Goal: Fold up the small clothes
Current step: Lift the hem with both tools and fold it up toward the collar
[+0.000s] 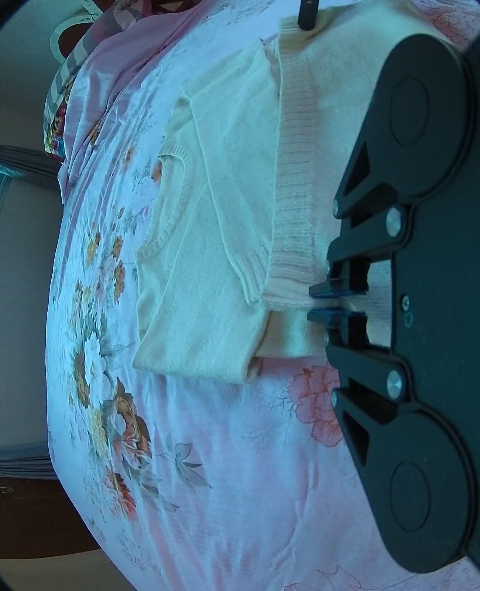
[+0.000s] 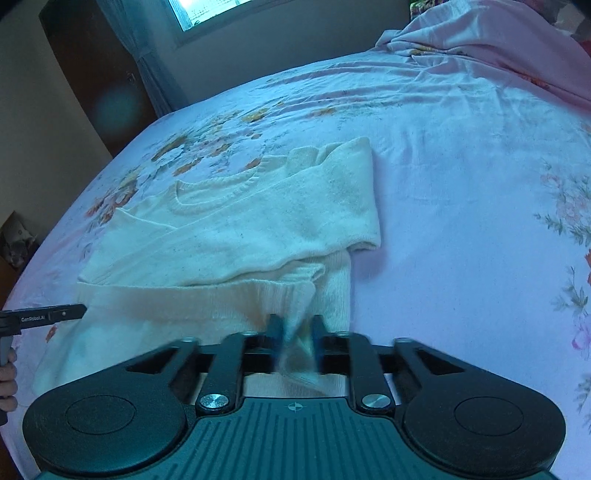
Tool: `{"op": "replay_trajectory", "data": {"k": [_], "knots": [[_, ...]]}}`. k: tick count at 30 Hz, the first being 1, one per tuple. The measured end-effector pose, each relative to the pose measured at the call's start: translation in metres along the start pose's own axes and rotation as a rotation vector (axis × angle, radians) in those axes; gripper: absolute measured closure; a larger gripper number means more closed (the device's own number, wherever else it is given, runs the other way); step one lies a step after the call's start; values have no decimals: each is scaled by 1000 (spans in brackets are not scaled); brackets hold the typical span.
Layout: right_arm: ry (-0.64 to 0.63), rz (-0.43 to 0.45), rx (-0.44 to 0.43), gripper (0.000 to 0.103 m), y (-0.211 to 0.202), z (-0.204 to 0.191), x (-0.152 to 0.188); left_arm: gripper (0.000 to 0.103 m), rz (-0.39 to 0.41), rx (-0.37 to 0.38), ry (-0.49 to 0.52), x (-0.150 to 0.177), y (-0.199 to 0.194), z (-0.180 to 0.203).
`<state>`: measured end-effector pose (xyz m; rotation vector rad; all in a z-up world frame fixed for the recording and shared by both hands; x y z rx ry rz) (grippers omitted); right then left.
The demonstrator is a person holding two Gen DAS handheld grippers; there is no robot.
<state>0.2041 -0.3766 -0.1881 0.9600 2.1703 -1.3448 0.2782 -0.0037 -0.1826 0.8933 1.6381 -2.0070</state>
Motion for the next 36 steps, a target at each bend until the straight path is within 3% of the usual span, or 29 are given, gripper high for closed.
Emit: {"op": "replay_trajectory", "data": {"k": [2,4,5,8,10,15,21,28,31,33,36], "knots": [[14,8,-45,60,0,0,-1,97,1,1,7,0,0,1],[15,2,-41,99,2,0,-1,96,13,-4,9,0,0,2],[20,1,-37,101,2,-1,-1,98,17,-3,6,0,-1,2],[14,21,-48,101,-4,-4,-1,101,59,2,-21,-2,-10,1],[21,82,-57,101,-15,-8,-7,101,106,8,-53,-10,-21,0],[61,194,-85,101,-22,-13,-53,101,199,31,-101,-50,-31,-1],[50,253,-45,101,12,-10,-111,100,270,-17,-112,-108,2,-6],[16,220,64,101,93,-1,-139,100,222,-78,-133,-132,77,-6],[-16,166,143,101,128,2,-138,100,147,-137,-93,-126,110,-2],[-14,58,183,101,156,9,-129,92,82,-165,-67,-117,125,-3],[-27,67,217,101,154,14,-125,82,89,-174,-50,-111,117,-7]]}}
Point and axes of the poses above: each gripper's, at about its wrist camera, not at the fingertips, and y roughly the way its jaws point, z to its right, x to its underside, the point moved 1 cm from there along y, roughly the way its jaws point, and after that the axes turned 6 degrees about z, right-handed, at the moved point
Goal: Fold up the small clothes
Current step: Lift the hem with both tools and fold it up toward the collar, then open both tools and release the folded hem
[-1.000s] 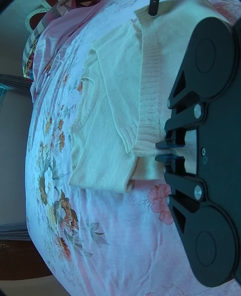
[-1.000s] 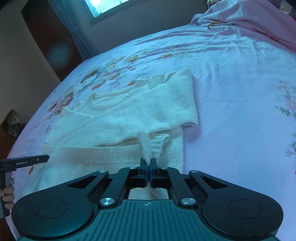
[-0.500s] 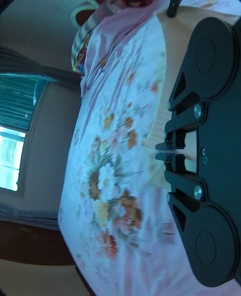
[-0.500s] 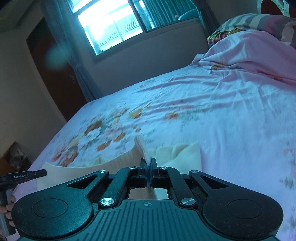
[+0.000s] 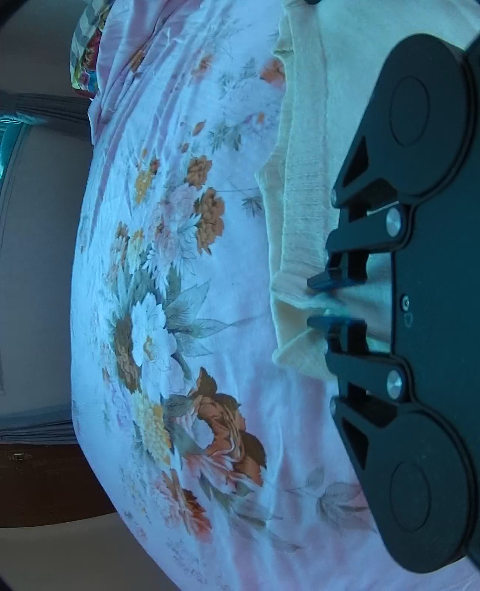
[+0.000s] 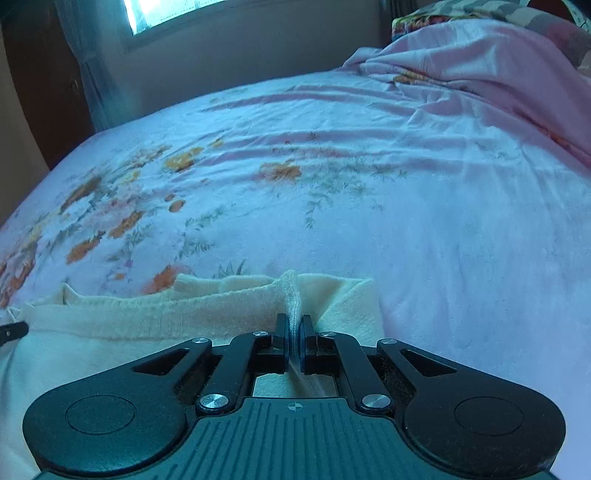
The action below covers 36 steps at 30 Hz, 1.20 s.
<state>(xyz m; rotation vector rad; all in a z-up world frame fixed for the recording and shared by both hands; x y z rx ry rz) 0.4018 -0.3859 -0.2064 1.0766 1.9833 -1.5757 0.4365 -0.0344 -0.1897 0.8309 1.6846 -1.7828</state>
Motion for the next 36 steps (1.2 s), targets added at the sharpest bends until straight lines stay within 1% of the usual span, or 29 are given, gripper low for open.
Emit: {"op": "replay_trajectory", "data": {"k": [3,4,6,8,9,10,12,13,14,15,16,17,18,19,20,22,23,24,26,27,29,31,32,33,34,35,36], "knots": [[27,68,32,101,-29,7,-8,78,30,9,-11,0,-23,-10],[36,84,25,101,-39,8,-7,77,34,17,-14,2,-33,-12],[42,101,-50,101,-66,0,-2,74,42,60,-21,9,-52,-14],[-11,75,-101,101,-84,-18,13,70,33,84,15,21,-68,-5],[-29,58,-123,101,-90,-25,23,66,23,106,22,28,-74,-1],[-45,43,-147,101,-95,-35,34,65,4,126,23,37,-80,4],[-84,24,-160,101,-103,-50,56,63,-27,145,33,56,-88,12],[-116,18,-154,101,-106,-56,67,62,-32,135,48,67,-91,15],[-144,15,-136,101,-108,-59,78,58,-23,108,63,76,-93,16],[-172,0,-112,101,-106,-59,88,53,-10,91,70,84,-95,16],[-216,-32,-69,101,-98,-58,99,50,-7,77,76,90,-95,15],[-212,-37,-64,101,-93,-51,107,49,-10,66,68,91,-97,14],[-174,-34,-66,101,-96,-45,107,51,-19,58,55,89,-101,13],[-151,-37,-60,101,-103,-45,103,51,-21,58,37,88,-109,12],[-146,-17,-64,101,-114,-47,100,50,-16,72,26,90,-118,11],[-149,36,-90,101,-137,-52,101,47,-17,89,46,98,-129,11],[-147,39,-97,101,-144,-54,106,44,-25,84,64,105,-131,11],[-157,27,-99,101,-146,-54,114,42,-32,85,78,112,-131,12],[-209,-48,-59,101,-133,-52,135,40,-36,84,107,124,-127,13],[-185,-29,-65,101,-132,-48,140,40,-33,77,123,125,-128,15],[-153,-30,-54,101,-141,-50,134,43,-47,81,121,120,-135,17],[-164,31,-83,101,-160,-56,129,41,-37,109,98,119,-146,14],[-177,50,-75,101,-167,-58,130,38,-38,107,97,121,-147,13],[-183,38,-54,101,-166,-57,134,37,-49,99,101,126,-145,13],[-190,-23,-26,101,-157,-54,142,37,-60,95,108,131,-141,12],[-188,-61,-23,101,-149,-49,149,36,-50,93,118,135,-140,13],[-182,-44,-37,101,-149,-46,154,36,-45,87,128,136,-141,14]]}}
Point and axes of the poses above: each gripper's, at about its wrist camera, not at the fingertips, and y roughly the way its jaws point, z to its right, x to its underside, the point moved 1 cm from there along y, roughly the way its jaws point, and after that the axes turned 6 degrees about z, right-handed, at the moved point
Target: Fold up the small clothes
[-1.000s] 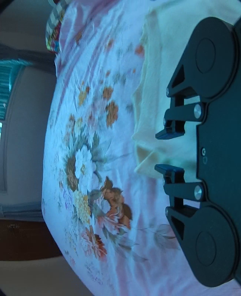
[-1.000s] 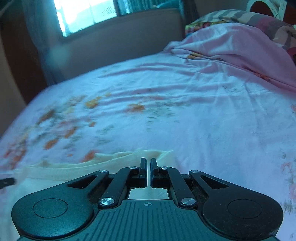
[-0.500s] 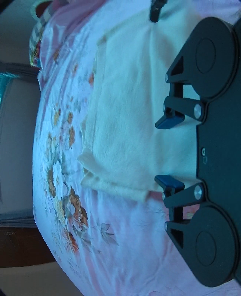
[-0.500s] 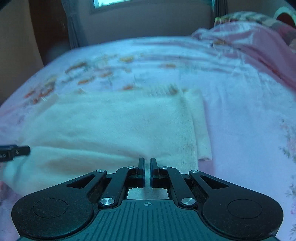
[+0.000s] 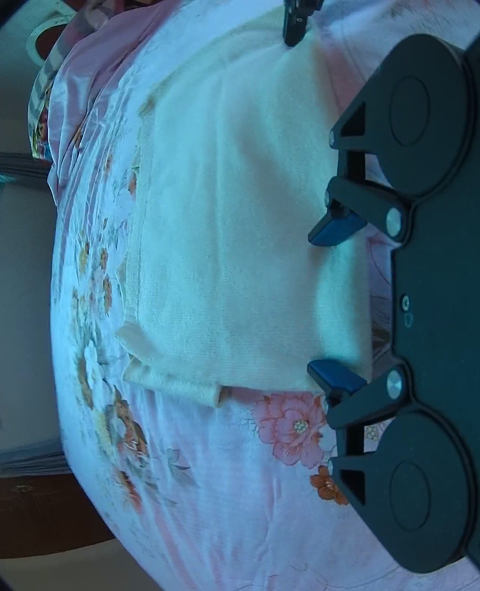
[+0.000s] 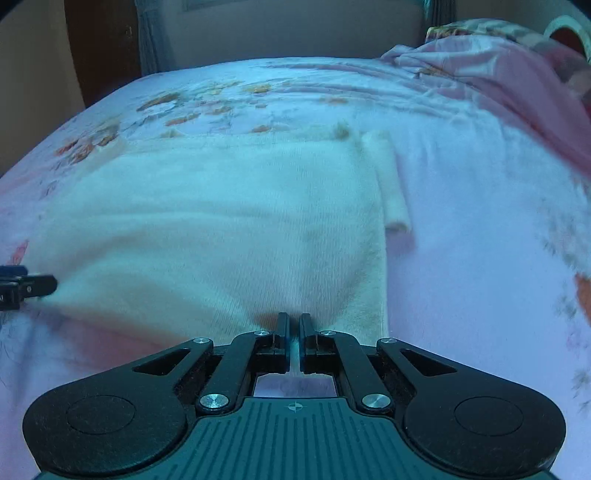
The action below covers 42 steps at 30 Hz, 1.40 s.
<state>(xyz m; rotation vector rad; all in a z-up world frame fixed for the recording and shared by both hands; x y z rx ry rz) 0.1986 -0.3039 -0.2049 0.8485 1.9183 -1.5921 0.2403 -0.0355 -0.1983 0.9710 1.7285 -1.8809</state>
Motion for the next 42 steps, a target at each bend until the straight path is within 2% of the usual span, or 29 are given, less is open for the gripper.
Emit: {"op": "replay_trajectory", "data": {"k": [4,7,10,13,17,26,28,33,35,37,38,39,42], "knots": [[-5,-13,-8,101,-7,1,-7,37,-20,13,-21,-7,-7,0],[34,25,-16,101,-15,3,-11,37,-22,44,-65,-11,-10,-5],[23,-10,-20,101,-5,4,-2,36,-37,15,-42,-7,-3,-3],[14,-10,-26,101,-8,3,-7,36,-30,19,-34,-10,-6,0],[37,46,-44,101,-10,9,-29,36,15,47,-35,-31,-9,3],[13,85,-48,101,43,17,-88,36,24,12,-29,-79,48,6],[-6,95,-24,101,59,22,-105,36,25,5,-27,-89,62,3],[-32,73,-27,101,101,23,-133,36,0,2,-43,-111,102,-3],[-68,59,-9,101,117,19,-139,32,-5,-11,-45,-120,117,-3],[-88,5,38,101,141,22,-141,29,-13,-27,-42,-128,128,-3],[-82,-11,43,101,149,25,-141,32,-16,-38,-47,-132,131,-3],[-68,-9,37,101,151,27,-142,41,-9,-50,-55,-135,129,-4],[-66,39,5,101,138,30,-149,41,69,-53,-72,-140,112,-12]]}}
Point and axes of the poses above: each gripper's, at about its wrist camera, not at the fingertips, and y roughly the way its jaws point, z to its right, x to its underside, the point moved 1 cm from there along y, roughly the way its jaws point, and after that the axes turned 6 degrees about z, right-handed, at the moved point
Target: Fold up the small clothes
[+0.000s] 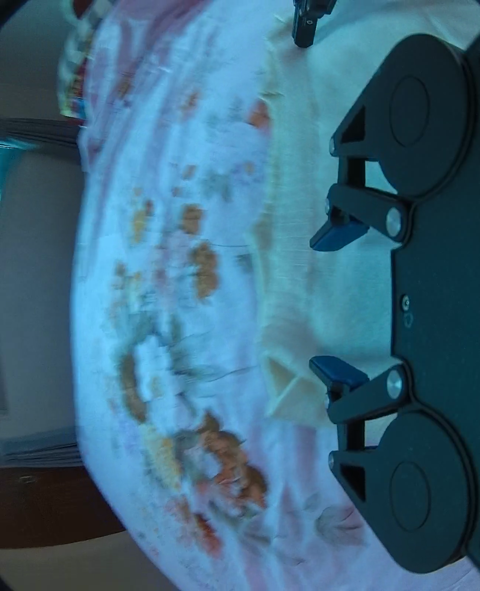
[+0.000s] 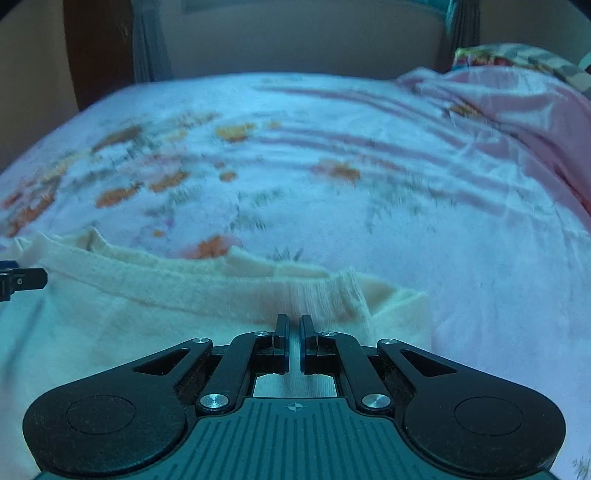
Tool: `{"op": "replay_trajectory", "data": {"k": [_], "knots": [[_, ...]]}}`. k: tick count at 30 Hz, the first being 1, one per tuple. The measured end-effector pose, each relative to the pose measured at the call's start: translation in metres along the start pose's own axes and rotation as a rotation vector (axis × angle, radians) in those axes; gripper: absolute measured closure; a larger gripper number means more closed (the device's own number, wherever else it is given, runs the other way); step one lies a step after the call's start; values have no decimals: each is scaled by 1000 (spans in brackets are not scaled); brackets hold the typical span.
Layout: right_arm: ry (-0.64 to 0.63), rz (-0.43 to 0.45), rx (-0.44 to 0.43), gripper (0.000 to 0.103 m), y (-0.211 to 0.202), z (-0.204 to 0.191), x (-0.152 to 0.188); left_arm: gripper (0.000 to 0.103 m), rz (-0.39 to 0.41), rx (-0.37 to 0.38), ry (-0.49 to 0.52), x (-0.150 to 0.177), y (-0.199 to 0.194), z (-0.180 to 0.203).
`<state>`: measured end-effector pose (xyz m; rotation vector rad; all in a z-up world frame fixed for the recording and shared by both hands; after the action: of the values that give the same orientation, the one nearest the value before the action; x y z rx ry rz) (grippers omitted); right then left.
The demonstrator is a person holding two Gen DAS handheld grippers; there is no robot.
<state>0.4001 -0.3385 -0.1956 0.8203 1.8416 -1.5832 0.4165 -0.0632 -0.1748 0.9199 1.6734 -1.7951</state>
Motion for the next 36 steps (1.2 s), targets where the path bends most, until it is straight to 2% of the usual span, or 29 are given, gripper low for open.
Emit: {"op": "replay_trajectory", "data": {"k": [2,4,8,10,13,14,15,16,18,20,23,25,28,30,32,34,36], "knots": [[-12,42,5,100,-11,4,-5,38,35,-18,6,-3,-6,-8],[-20,40,19,100,-11,8,-8,34,42,-43,14,-5,-4,-15],[38,31,17,100,-4,19,-9,34,-3,-21,17,-6,13,-22],[58,25,20,100,-1,23,-9,33,-1,-38,35,-6,19,-22],[88,41,12,100,-2,30,-8,35,-20,-21,20,-5,30,-28],[95,45,1,100,-4,32,-8,42,-32,-10,16,-4,34,-30],[94,45,3,100,-4,34,-8,56,-38,4,10,-3,36,-31],[86,40,7,100,-2,35,-8,64,-35,6,14,-2,36,-31],[87,42,17,100,-3,38,-7,88,-25,19,17,-3,33,-31],[108,58,5,100,-5,42,-8,94,-9,26,20,-4,29,-31],[127,27,-3,100,1,45,-7,99,7,28,22,-5,26,-31],[136,-18,-31,100,7,44,-4,100,13,26,9,-7,26,-30],[104,6,-21,100,6,37,-3,99,-9,1,24,-7,37,-24],[26,-30,76,101,19,32,4,99,-29,-23,38,-2,46,-21],[-10,-33,95,101,19,24,2,98,-21,-45,65,-2,42,-15],[-5,-21,93,100,9,20,-2,91,-15,-55,76,-2,34,-13],[16,16,57,100,-8,13,-3,71,-5,-58,91,-1,22,-11]]}}
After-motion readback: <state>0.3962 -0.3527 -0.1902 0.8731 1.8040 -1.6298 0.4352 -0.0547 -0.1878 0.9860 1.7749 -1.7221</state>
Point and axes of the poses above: each gripper's, at about its wrist camera, not at the fingertips, and y roughly the way its jaws point, z to its right, x to its underside, the point moved 1 cm from there along y, roughly the way its jaws point, and after that the axes turned 6 degrees about z, right-handed, at the moved point
